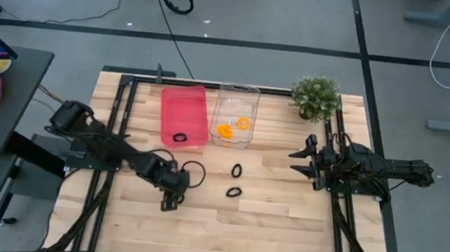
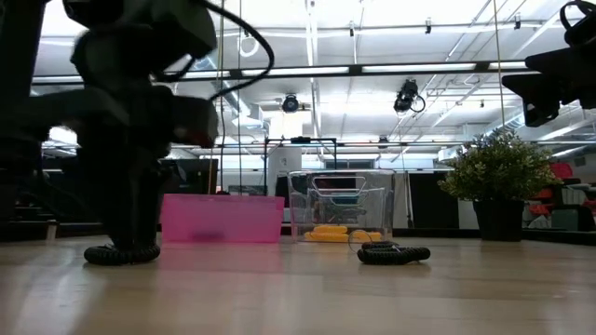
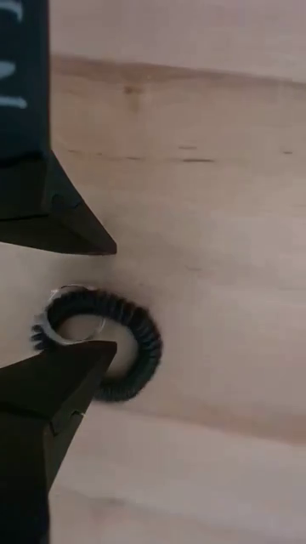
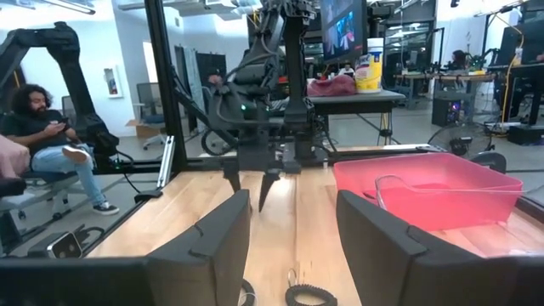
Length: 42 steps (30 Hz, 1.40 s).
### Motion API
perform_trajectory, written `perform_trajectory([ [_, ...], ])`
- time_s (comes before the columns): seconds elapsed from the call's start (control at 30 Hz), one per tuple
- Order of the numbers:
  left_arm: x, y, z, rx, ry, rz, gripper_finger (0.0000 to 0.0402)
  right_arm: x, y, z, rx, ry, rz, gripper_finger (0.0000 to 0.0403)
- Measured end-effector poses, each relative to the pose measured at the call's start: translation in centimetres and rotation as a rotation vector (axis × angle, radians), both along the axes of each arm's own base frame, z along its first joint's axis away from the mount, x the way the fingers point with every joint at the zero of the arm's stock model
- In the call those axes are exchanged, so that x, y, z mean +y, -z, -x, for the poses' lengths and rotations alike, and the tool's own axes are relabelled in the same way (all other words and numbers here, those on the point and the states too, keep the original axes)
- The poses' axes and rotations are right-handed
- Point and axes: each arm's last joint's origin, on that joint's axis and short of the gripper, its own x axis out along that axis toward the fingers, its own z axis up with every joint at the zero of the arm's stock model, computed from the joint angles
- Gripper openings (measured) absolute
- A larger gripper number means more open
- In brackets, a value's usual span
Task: Sort spring keychains
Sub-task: Put the black spring keychain into the red bin
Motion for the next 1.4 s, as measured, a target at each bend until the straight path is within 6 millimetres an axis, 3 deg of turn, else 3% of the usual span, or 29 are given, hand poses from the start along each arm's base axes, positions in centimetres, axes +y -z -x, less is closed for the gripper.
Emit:
perform_trajectory([
  [0.37,1.6,1.3,-0.9,0.066,-0.078,0.034,0.0163,0.0,0.0,0.0,0.000,0.000,0.000,0.0180],
  [0.77,2.3,1.5,-0.6,0.121,-0.022,0.002,0.0014,0.0,0.0,0.0,0.000,0.000,0.000,0.0180],
  [0.93,2.2,0.7,-1.2,0.118,0.020,-0.021,0.0015,0.0,0.0,0.0,-0.001,0.000,0.000,0.0180],
  [1.17,0.5,-1.5,-2.9,-0.006,0.126,-0.139,0.0009,0.0,0.0,0.0,-0.001,0.000,0.000,0.0180],
  [1.4,0.4,-3.5,-4.1,-0.107,0.027,-0.347,0.0012,0.0,0.0,0.0,0.000,0.000,0.000,0.0180],
])
